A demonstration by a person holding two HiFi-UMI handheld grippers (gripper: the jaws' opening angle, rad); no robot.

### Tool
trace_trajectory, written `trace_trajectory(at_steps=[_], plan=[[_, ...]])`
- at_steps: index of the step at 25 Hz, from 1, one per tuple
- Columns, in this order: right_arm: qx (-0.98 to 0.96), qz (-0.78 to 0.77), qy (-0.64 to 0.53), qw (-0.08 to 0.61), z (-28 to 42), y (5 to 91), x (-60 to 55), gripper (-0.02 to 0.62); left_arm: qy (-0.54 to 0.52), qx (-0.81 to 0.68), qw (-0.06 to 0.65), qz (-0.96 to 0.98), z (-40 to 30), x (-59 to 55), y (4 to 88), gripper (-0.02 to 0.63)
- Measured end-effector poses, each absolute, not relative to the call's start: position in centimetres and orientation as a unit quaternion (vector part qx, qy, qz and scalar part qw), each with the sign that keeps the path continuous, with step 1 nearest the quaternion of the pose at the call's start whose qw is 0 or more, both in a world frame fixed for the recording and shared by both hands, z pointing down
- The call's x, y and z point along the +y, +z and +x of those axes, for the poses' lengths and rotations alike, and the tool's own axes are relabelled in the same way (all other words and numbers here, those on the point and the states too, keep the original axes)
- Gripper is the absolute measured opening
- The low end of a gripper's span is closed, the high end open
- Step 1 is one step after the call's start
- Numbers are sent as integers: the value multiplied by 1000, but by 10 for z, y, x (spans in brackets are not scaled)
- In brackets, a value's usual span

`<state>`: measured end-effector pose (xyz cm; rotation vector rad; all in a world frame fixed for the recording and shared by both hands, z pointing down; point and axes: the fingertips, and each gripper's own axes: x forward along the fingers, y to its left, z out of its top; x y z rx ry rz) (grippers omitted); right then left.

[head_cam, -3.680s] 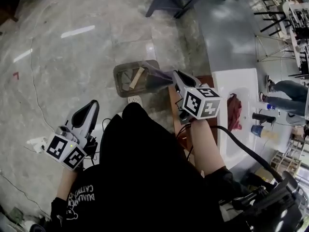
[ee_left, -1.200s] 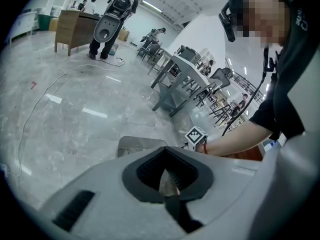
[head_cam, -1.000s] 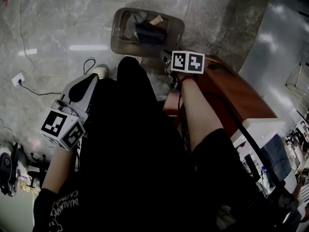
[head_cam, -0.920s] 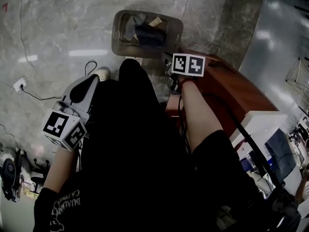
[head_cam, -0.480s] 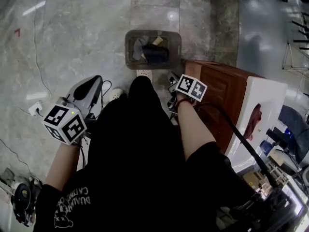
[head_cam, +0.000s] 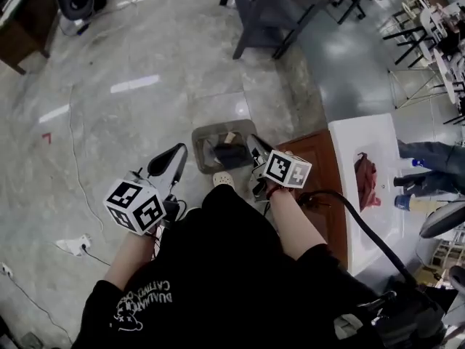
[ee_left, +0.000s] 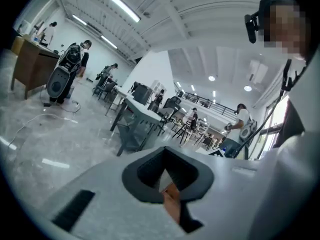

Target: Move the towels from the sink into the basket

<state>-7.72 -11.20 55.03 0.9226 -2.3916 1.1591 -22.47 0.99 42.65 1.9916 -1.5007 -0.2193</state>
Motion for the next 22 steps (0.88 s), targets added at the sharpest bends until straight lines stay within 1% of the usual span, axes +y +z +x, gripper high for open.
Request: trace_trajectory(at_steps=[3, 6, 9, 12, 14, 17, 22], plan=[[-886, 308, 322, 129, -98, 466, -123, 5, -99, -556, 255, 785, -221, -3, 375, 6], [-914, 305, 246, 100, -105, 384, -120, 5, -97, -541, 199, 811, -211, -10, 327, 6], [-925, 313, 204, 74, -98, 319, -103, 2, -104, -514, 149, 838, -193, -5, 276, 5], [-928, 325, 169, 66, -86, 267, -82, 3, -119, -481, 108, 862, -177, 6, 227, 5], [-935, 322, 136, 54, -81, 233, -67, 5, -127, -462, 91, 873, -169, 12, 198, 6], [-941, 322, 97, 28, -72, 190, -50, 5, -136, -437, 87, 885, -157, 23, 166, 5], [-937, 341, 68, 23, -55, 157, -41, 5, -140, -417, 81, 895, -138, 30, 132, 6]])
